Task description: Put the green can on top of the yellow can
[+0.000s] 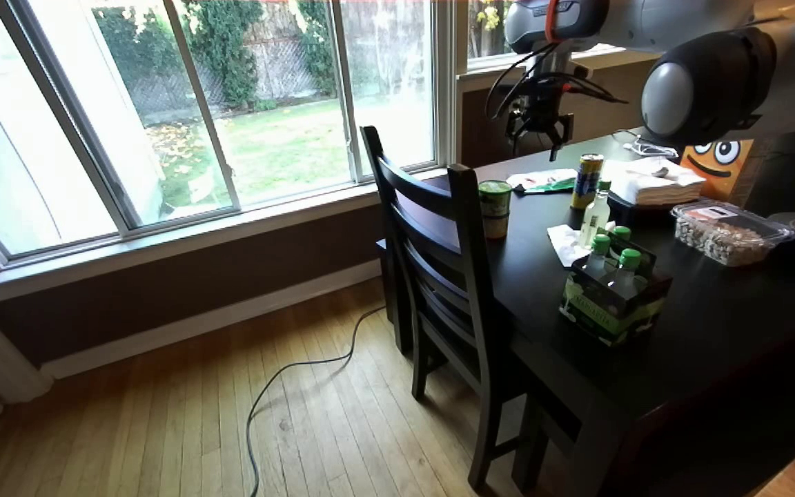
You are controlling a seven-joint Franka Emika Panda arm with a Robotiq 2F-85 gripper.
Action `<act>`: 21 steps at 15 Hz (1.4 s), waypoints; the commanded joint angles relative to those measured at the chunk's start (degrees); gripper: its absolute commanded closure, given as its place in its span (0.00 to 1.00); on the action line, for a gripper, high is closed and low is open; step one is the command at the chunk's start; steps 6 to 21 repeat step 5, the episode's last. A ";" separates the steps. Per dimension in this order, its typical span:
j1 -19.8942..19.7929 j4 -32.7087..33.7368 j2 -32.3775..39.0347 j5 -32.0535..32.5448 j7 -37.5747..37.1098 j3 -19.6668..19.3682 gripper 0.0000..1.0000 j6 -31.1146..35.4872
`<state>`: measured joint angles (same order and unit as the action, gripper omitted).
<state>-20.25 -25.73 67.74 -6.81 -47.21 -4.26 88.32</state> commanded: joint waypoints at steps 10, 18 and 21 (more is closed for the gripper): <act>-0.08 -1.30 -1.98 1.83 11.41 -1.30 0.00 -4.42; -0.08 -1.30 -1.98 1.83 11.41 -1.30 0.00 -4.42; -0.08 -1.30 -1.98 1.83 11.41 -1.30 0.00 -4.42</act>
